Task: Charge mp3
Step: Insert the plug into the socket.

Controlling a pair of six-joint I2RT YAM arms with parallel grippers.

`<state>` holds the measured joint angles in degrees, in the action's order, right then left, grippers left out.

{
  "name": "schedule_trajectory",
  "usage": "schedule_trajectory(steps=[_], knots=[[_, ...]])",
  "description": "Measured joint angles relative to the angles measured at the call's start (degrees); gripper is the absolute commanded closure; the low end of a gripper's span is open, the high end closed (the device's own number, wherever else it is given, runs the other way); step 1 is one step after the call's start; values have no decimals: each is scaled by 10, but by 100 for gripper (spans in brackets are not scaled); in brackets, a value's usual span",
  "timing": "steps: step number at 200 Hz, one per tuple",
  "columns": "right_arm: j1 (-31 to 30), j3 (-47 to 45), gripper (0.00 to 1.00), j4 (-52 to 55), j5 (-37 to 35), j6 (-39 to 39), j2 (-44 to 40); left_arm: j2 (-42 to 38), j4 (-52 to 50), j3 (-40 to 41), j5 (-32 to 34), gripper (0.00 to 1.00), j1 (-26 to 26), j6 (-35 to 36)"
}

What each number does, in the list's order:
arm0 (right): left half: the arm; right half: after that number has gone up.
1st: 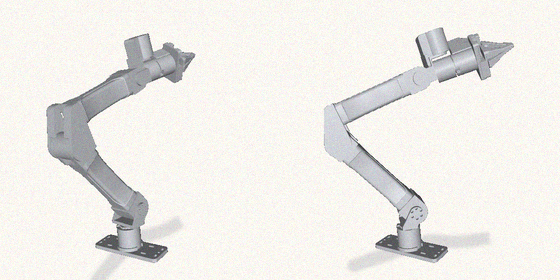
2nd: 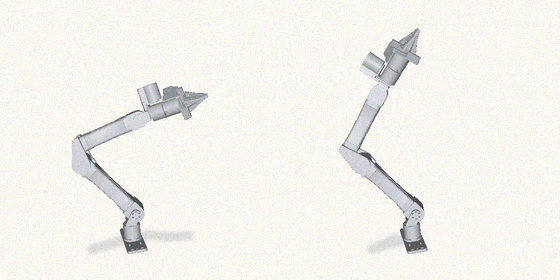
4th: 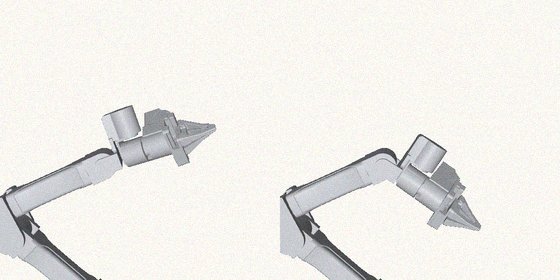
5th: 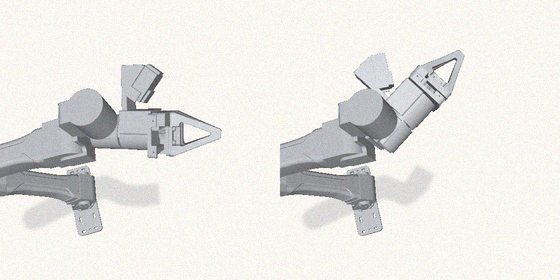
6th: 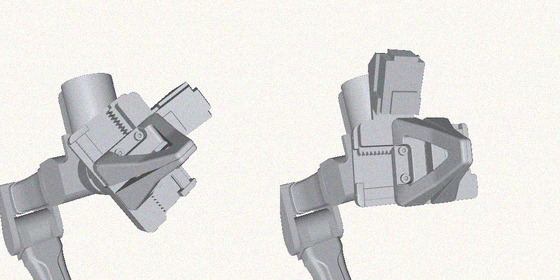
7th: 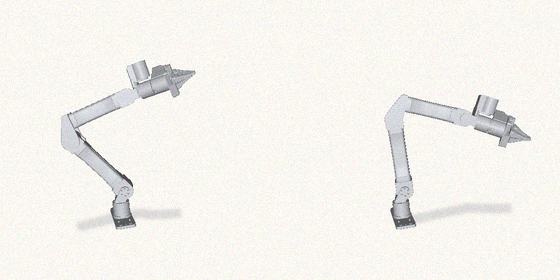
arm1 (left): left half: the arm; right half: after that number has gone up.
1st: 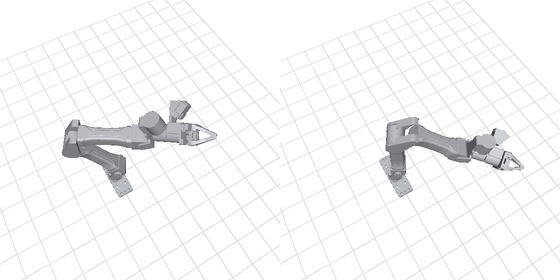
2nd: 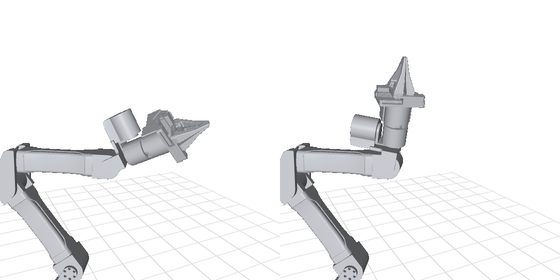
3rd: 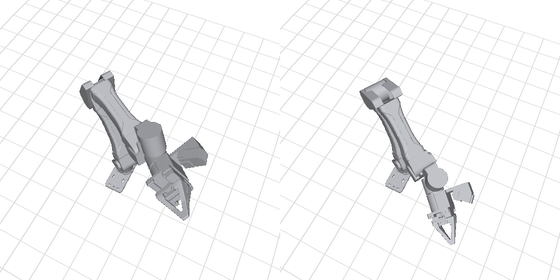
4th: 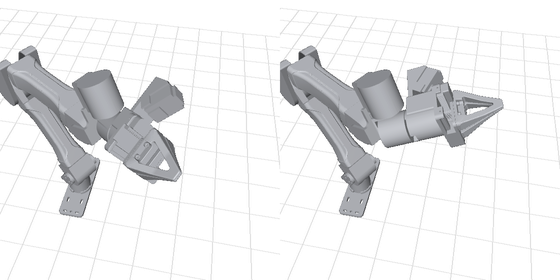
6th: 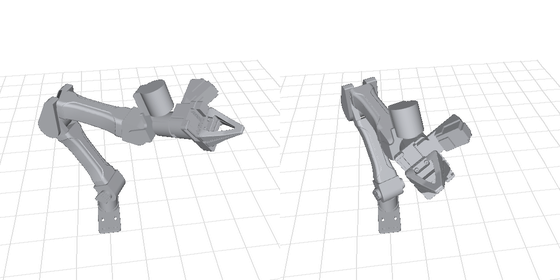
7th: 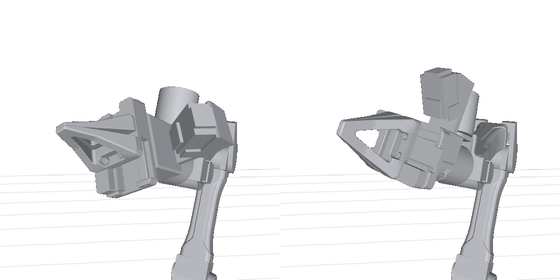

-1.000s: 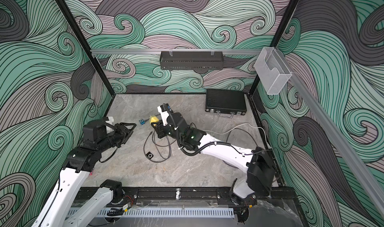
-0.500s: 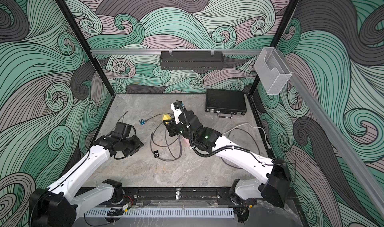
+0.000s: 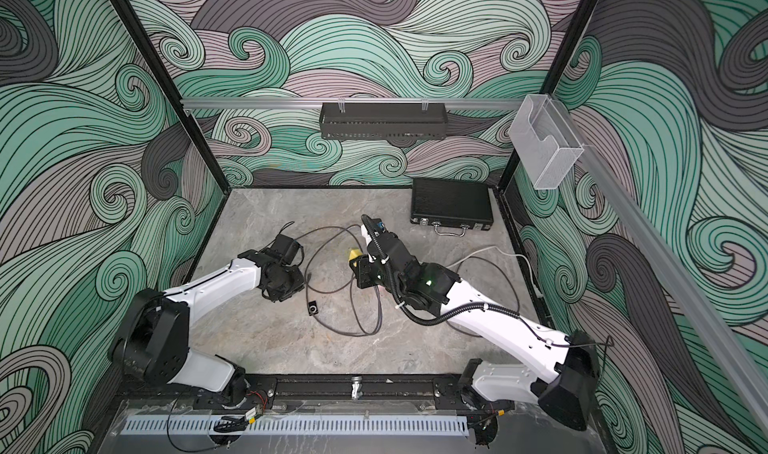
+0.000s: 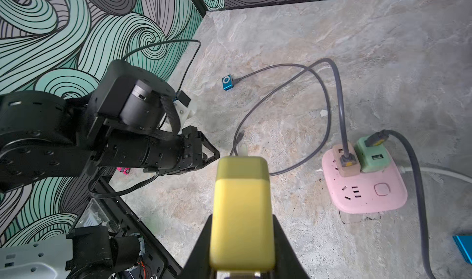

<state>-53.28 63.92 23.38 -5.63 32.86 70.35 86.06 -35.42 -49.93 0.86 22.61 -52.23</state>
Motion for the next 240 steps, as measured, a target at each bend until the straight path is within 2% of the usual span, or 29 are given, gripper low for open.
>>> schedule_trajectory(steps=[37, 89, 123, 160, 190, 240], knots=[[3, 0, 100, 0, -4, 7, 0, 37, 7, -16, -1, 65, 12, 16], [8, 0, 100, -7, -4, 8, 10, 25, 21, -25, -22, 65, 43, 57], [10, 0, 100, -9, -3, 8, 20, 58, 17, -55, -26, 67, 55, 87], [17, 0, 100, -9, -3, 8, 20, 102, 7, -55, -29, 76, 68, 116], [21, 0, 100, -8, -3, 10, 20, 122, 2, -66, -25, 90, 80, 139], [35, 0, 100, 51, -12, 12, 18, 104, -42, -69, 42, 100, 68, 169]])
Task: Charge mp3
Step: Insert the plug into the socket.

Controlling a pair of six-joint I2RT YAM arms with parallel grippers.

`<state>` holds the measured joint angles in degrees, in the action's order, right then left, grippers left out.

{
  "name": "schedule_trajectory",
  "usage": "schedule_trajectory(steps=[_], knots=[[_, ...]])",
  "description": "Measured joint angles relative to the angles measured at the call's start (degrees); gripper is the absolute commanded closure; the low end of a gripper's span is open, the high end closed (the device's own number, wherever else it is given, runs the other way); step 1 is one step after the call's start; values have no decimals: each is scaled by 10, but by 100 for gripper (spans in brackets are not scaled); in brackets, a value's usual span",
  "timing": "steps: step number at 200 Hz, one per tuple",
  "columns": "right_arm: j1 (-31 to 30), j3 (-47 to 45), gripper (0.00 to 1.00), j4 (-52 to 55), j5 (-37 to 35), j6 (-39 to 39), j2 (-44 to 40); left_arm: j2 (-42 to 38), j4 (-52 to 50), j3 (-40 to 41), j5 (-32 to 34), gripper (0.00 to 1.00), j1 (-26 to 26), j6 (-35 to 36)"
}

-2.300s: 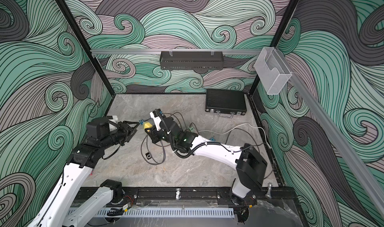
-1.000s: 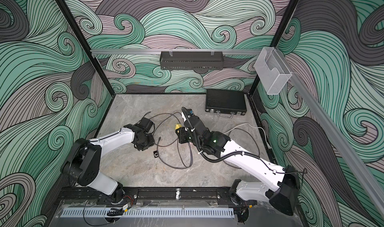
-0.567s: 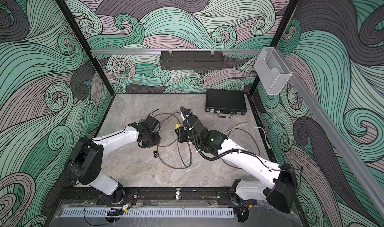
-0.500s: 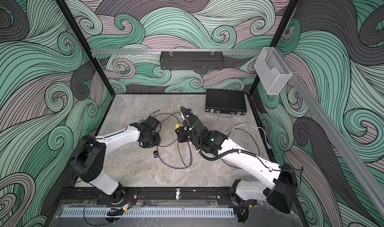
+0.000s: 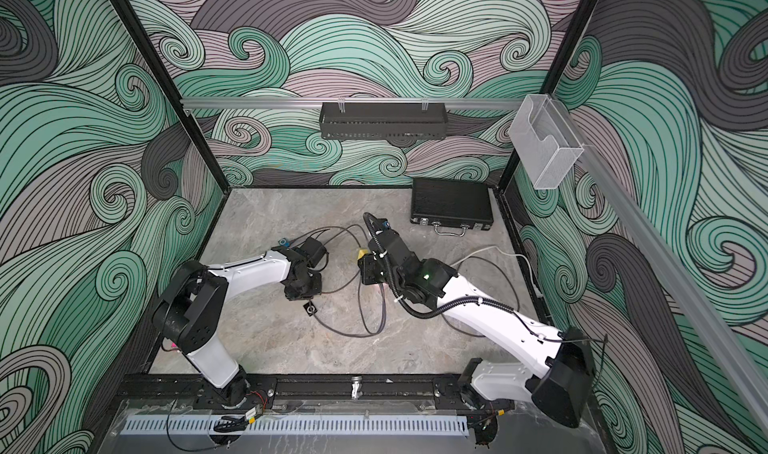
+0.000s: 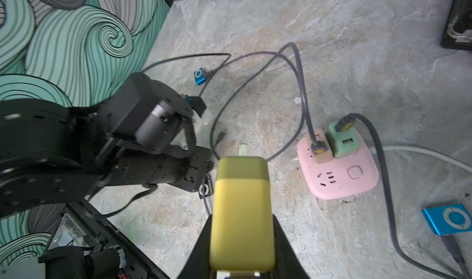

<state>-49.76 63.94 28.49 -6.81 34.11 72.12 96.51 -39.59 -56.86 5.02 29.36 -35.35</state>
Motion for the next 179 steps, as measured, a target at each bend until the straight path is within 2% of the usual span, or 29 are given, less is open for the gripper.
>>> schedule_trajectory(steps=[21, 51, 72, 98, 125, 156, 179], knots=[[19, -8, 100, 20, -8, 6, -23, -46, -34, 5, 41, 100, -42, 7], [46, -29, 100, 42, -23, 19, -90, -110, -61, 34, 74, 100, -154, -17], [58, -30, 100, 60, -21, 20, -103, -141, -73, 56, 89, 100, -221, -29], [60, -36, 100, 100, -18, 26, -91, -187, -66, 84, 91, 100, -315, -45], [65, -68, 100, 147, -23, 37, -123, -216, -52, 104, 56, 100, -419, -53], [105, -79, 100, 165, -3, 38, -183, -212, -14, 106, -16, 100, -429, -49], [116, -73, 100, 151, 52, 23, -138, -212, 13, 109, -52, 100, -419, -40]])
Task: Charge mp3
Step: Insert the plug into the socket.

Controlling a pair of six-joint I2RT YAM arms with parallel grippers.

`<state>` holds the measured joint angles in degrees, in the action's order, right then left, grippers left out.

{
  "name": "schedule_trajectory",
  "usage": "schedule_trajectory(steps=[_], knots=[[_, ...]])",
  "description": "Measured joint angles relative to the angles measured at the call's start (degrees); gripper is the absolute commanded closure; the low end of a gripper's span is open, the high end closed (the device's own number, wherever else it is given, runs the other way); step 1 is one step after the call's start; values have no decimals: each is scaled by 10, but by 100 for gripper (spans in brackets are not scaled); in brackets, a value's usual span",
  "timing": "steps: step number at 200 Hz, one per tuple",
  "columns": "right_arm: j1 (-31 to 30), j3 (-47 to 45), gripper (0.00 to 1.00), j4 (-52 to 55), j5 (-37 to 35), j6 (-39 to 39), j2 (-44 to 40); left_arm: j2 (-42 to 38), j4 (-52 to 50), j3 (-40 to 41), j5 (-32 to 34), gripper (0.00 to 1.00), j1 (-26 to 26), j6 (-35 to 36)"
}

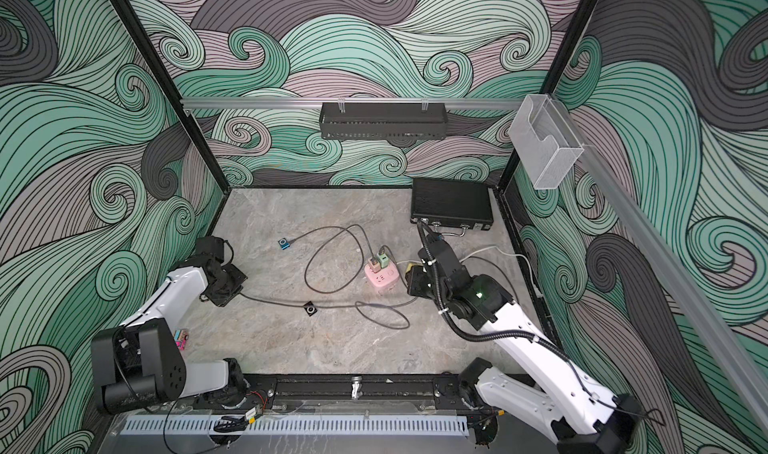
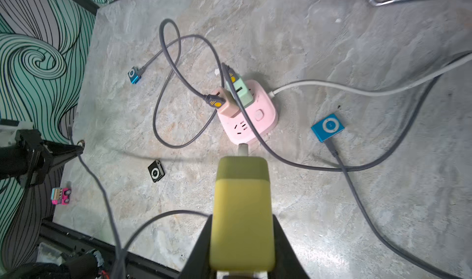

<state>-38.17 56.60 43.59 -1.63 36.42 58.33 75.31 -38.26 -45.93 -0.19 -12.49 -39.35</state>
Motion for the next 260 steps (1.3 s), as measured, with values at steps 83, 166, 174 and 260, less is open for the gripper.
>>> schedule_trajectory(steps=[83, 166, 174, 260], knots=[[-2, 81, 100, -26, 121, -103, 263, -1, 57, 8, -85, 100, 59, 26], [-2, 170, 100, 55, 106, -174, 373, -9, 75, 8, -110, 99, 136, 45], [-2, 185, 100, 69, 106, -179, 380, -8, 75, 8, -110, 98, 137, 45], [-21, 212, 100, 153, 110, -180, 352, 40, 90, -40, -119, 64, 246, 67]])
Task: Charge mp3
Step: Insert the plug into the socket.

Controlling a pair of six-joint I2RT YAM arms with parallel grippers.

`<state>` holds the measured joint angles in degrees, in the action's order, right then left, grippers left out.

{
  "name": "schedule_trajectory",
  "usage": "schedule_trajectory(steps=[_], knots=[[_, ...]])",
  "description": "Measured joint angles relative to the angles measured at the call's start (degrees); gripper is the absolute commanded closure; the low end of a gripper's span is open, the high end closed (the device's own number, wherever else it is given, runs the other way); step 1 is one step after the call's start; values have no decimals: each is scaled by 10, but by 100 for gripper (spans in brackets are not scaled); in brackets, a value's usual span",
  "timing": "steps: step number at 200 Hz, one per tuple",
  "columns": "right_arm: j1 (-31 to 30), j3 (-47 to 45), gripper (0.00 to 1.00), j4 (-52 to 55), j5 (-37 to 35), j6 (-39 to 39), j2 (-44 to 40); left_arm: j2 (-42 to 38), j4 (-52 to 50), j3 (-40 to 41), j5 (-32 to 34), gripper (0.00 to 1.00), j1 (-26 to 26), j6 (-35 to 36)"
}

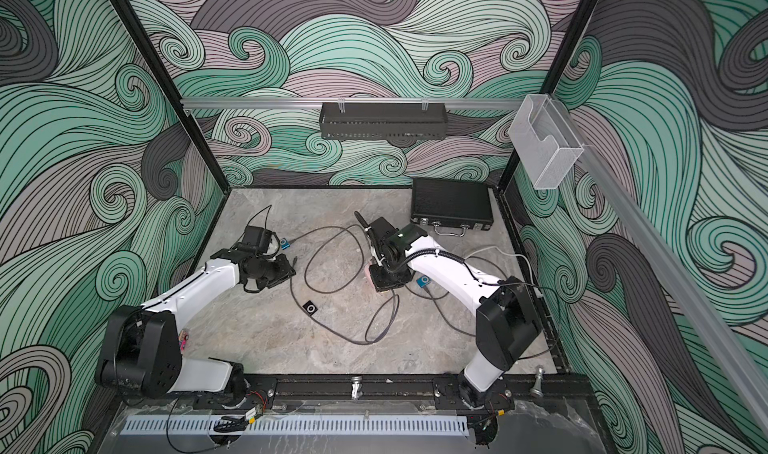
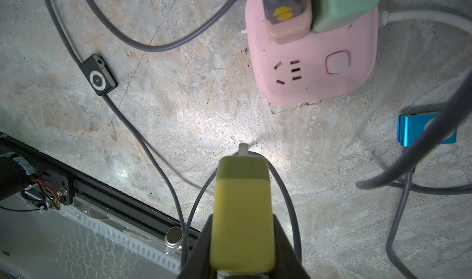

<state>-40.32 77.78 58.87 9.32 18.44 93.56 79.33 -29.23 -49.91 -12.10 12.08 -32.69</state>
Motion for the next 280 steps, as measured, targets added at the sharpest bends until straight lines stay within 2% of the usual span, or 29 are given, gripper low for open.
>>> schedule_trajectory(steps=[63, 109, 135, 207, 280], knots=[[-2, -14, 100, -43, -3, 15, 7, -14, 167, 21, -52, 69, 181, 2], [1, -10, 100, -45, -17, 9, 58, 123, 269, 23, -81, 78, 235, -30], [11, -5, 100, -37, -23, 10, 67, 162, 295, 23, -90, 80, 249, -56], [14, 92, 100, 8, -56, -27, 132, 158, 309, 23, -101, 82, 251, -57], [13, 97, 100, 34, -60, -93, 116, 139, 297, 23, -101, 82, 251, -37]])
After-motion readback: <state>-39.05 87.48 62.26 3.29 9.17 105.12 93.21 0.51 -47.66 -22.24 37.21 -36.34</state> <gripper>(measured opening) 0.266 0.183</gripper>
